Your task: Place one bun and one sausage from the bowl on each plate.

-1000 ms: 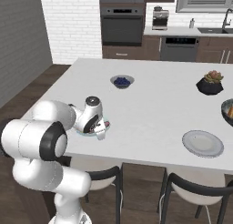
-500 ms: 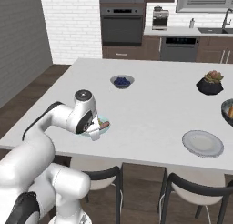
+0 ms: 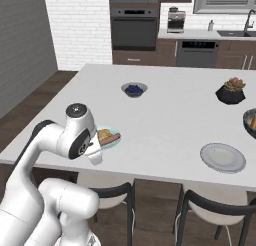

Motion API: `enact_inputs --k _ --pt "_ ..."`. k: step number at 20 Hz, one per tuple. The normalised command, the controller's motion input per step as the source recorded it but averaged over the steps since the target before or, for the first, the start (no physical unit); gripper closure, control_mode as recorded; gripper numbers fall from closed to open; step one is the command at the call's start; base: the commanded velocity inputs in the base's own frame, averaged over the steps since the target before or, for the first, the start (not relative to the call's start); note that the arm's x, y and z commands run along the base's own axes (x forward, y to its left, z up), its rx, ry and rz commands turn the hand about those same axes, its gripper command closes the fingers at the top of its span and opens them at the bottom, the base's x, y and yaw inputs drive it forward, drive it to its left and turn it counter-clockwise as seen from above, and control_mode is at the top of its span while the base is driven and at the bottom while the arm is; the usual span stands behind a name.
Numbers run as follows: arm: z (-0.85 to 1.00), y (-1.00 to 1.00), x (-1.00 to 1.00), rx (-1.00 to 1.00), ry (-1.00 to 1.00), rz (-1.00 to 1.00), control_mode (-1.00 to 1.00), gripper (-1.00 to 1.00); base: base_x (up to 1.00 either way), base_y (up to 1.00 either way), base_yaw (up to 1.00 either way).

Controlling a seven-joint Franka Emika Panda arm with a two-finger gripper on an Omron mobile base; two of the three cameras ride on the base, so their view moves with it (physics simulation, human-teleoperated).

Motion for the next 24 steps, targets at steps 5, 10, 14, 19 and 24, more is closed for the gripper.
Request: enact_inputs --k 5,10,14,19,24 --pt "-0.01 -0.01 -0.02 -0.01 0.0 0.12 -1.0 -1.0 0.0 0.0 0.0" --pt "-0.02 0.1 -0.06 -0.03 0.03 0.06 -1.0 -1.0 0.0 0.0 0.0" --pt "0.0 0.02 -0.02 -0.02 0.0 0.0 -1.0 -1.0 0.0 0.0 0.0" --pt "0.0 -0.08 -0.11 0.0 -0.01 -0.01 1.0 -1.0 -0.28 -0.48 -0.04" --pt "0.0 0.0 0.0 0.0 0.0 0.0 1.0 -1.0 -0.27 -1.0 -0.03"
